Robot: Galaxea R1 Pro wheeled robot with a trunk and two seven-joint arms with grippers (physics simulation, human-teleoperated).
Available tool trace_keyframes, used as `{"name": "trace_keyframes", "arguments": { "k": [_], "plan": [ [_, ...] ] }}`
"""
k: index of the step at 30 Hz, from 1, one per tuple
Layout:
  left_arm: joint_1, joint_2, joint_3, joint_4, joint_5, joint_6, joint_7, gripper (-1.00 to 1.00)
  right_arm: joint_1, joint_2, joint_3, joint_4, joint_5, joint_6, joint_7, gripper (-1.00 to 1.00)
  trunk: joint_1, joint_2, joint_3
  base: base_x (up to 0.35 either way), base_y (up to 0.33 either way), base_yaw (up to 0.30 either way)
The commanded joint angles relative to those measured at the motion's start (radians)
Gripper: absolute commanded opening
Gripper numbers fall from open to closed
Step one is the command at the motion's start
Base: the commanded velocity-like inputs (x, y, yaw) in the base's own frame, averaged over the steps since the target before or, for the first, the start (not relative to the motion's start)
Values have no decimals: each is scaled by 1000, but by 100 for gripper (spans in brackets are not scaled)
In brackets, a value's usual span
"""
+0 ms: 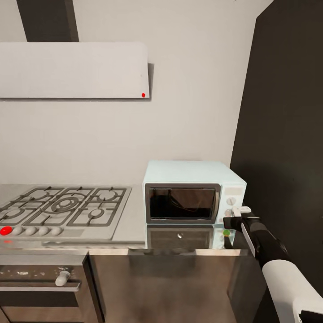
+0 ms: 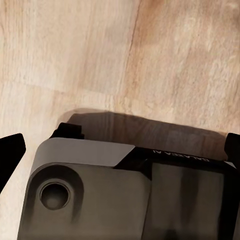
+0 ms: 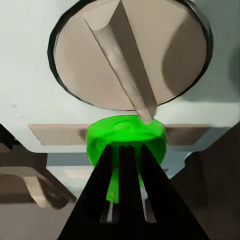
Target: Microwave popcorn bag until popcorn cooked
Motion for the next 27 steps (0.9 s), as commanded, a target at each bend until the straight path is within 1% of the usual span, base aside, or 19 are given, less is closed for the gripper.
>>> {"name": "trace_keyframes", "arguments": {
  "k": [1,3,5,24,27],
  "plan": [
    [-1,0,-9,1,8,-3,2,100,0,1,-3,-3,5,-44,8,-100,10,0,-1,0,0,0],
    [-1,-1,-9,1,7,-3,2,100,0,1,-3,-3,5,-44,9,-100,10,0,-1,-65,0,0],
    [-1,-2,-9,1,8,-3,2,100,0,1,-3,-3,5,-44,9,-100,10,0,-1,-256,0,0],
    [-1,-5,-10,1,5,-4,2,100,0,3,-1,-9,11,-41,15,-100,10,0,-1,-342,0,0],
    [-1,-5,-9,1,5,-4,2,100,1,8,1,-6,12,-40,13,-100,10,0,-1,-345,0,0]
  ]
}}
